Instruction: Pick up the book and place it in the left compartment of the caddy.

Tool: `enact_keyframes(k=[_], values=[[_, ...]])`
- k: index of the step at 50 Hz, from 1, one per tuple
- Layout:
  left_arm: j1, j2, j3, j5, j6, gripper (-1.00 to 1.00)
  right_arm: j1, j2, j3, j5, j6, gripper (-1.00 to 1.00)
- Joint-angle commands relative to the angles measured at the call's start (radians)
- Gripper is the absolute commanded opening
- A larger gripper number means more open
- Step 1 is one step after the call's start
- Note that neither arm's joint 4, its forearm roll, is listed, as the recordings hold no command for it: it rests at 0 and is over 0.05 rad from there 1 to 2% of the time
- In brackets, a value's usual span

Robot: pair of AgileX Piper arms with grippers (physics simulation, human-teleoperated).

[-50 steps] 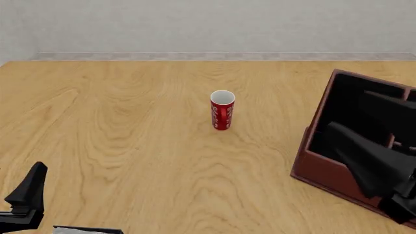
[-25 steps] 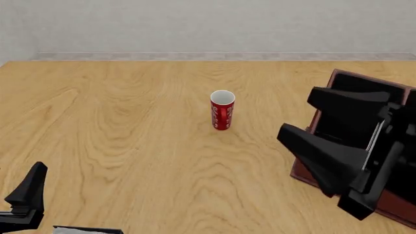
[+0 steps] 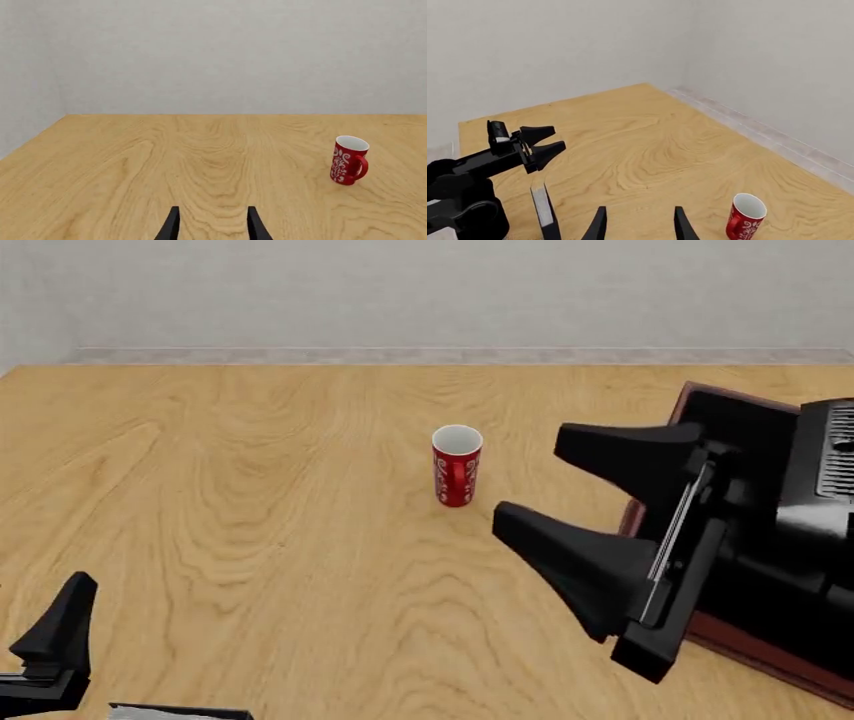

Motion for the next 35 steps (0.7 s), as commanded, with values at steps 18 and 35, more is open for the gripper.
enact_keyframes(k=[18,35], values=[[0.000,0.000,0.000,0.000,0.000,1.00,0.159,0.251,-0.120,-0.058,0.031,1.00],[0.000,0.000,0.000,0.000,0.000,1.00,0.259,0.342,-0.183,-0.080,0.063,1.00]])
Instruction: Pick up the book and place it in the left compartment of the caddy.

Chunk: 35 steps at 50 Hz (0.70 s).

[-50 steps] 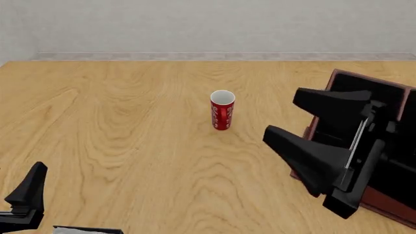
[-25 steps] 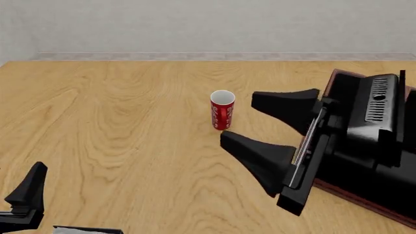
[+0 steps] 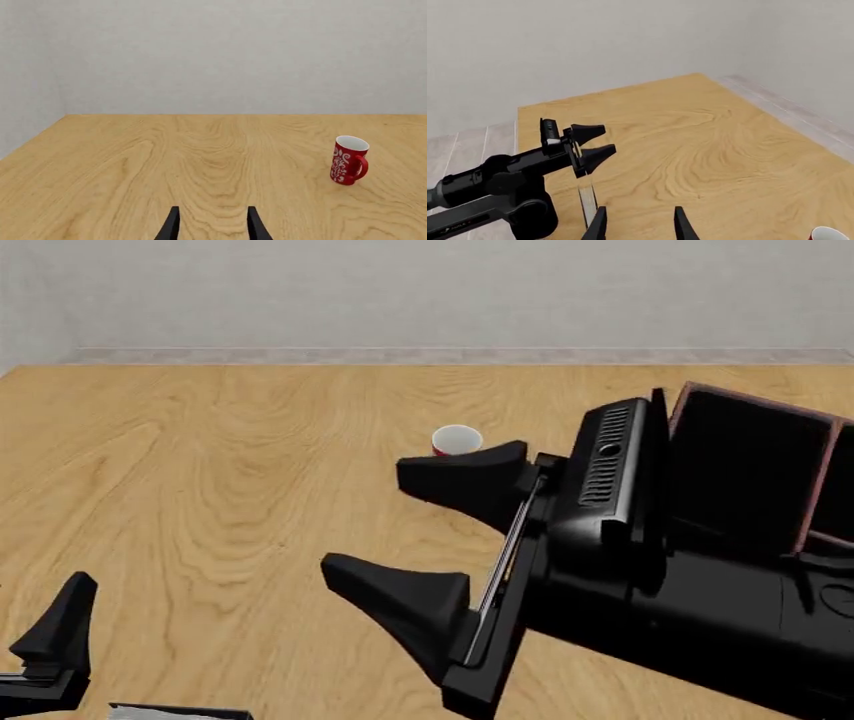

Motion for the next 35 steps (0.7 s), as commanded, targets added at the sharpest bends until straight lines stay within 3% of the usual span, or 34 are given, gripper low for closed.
enact_keyframes(k=[1,22,35], values=[[0.000,0.000,0.000,0.000,0.000,1.00,0.069,0.069,-0.042,-0.020,0.016,1.00],[0.000,0.000,0.000,0.000,0.000,1.00,0.112,0.206,-0.072,-0.049,0.067,1.00],[0.000,0.000,0.000,0.000,0.000,1.00,0.124,0.288,-0.090,-0.065,0.070,1.00]])
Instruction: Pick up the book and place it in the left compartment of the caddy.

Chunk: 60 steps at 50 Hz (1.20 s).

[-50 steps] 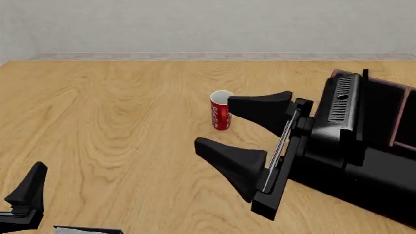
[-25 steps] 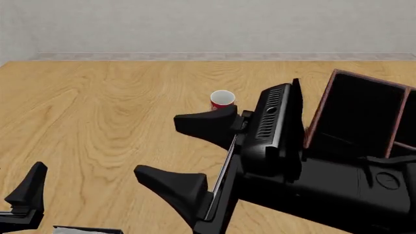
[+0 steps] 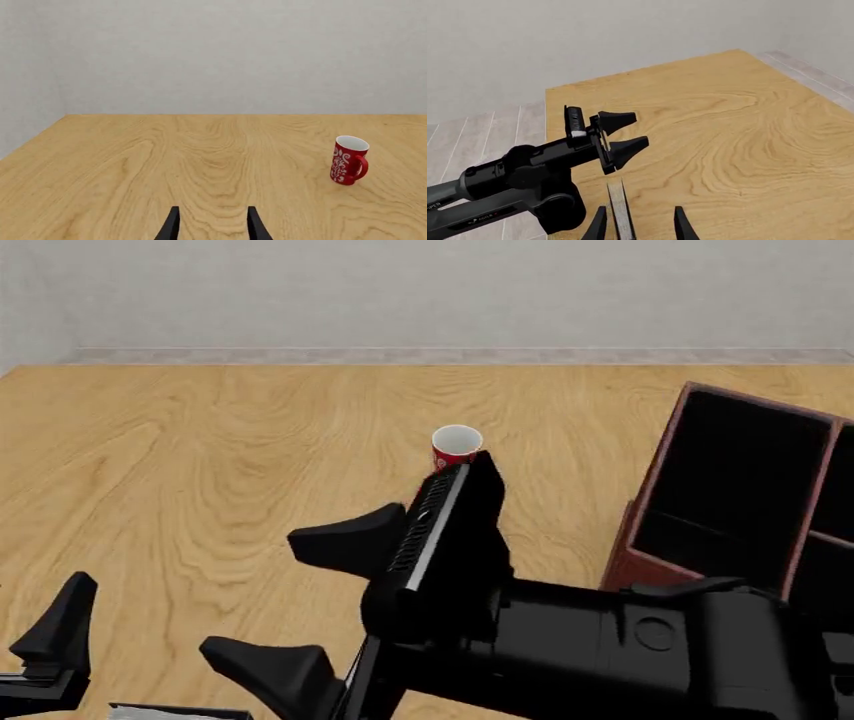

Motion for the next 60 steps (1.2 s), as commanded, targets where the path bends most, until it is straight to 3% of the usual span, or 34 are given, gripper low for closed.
enact_keyframes(k=[1,15,60], values=[[0.000,0.000,0.000,0.000,0.000,1.00,0.016,0.074,-0.018,-0.011,0.012,1.00],[0.000,0.000,0.000,0.000,0.000,1.00,0.032,0.137,-0.037,-0.010,0.019,1.00],[0.000,0.000,0.000,0.000,0.000,1.00,0.032,0.300,0.009,-0.137,0.051,1.00]])
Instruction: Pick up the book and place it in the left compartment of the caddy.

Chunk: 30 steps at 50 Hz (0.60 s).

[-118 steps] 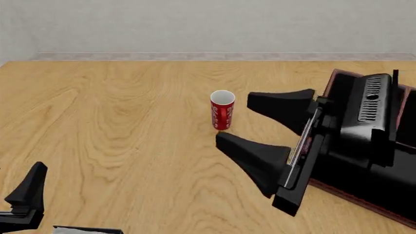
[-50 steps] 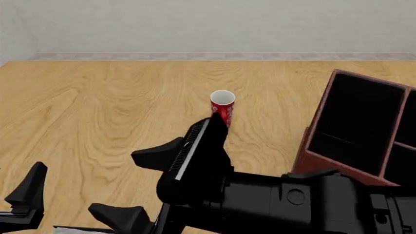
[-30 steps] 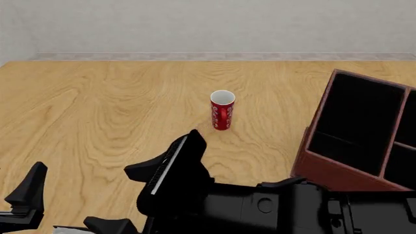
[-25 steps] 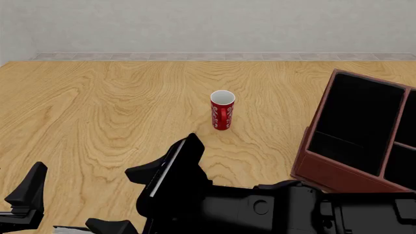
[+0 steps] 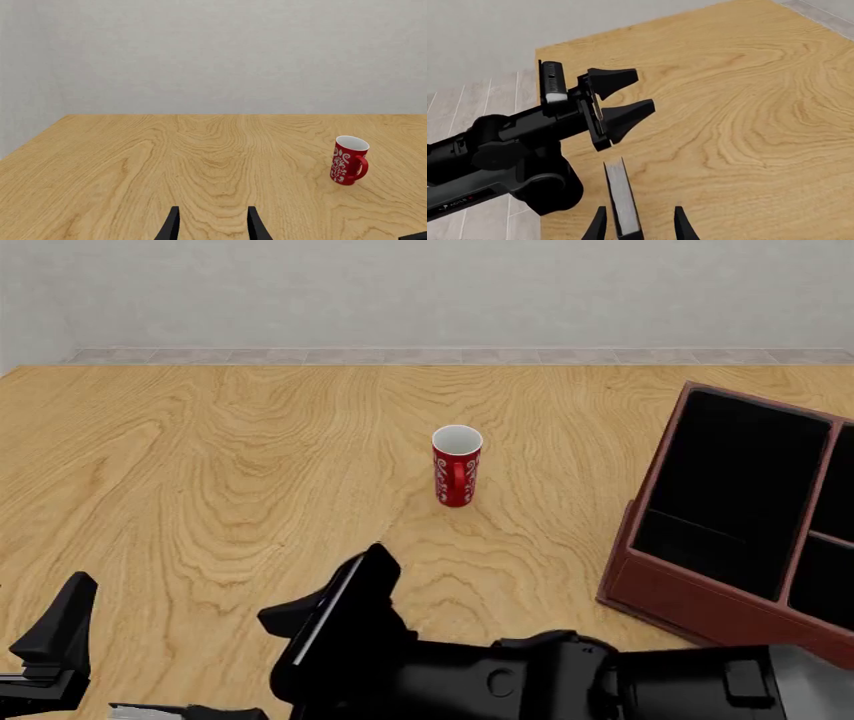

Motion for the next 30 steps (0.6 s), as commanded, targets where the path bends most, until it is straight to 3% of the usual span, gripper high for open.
enact_keyframes(k=[1,30], values=[[0.000,0.000,0.000,0.000,0.000,1.00,0.011,0.048,0.001,-0.026,0.014,1.00],[0.000,0.000,0.000,0.000,0.000,1.00,0.020,0.142,0.029,-0.102,0.060,1.00]])
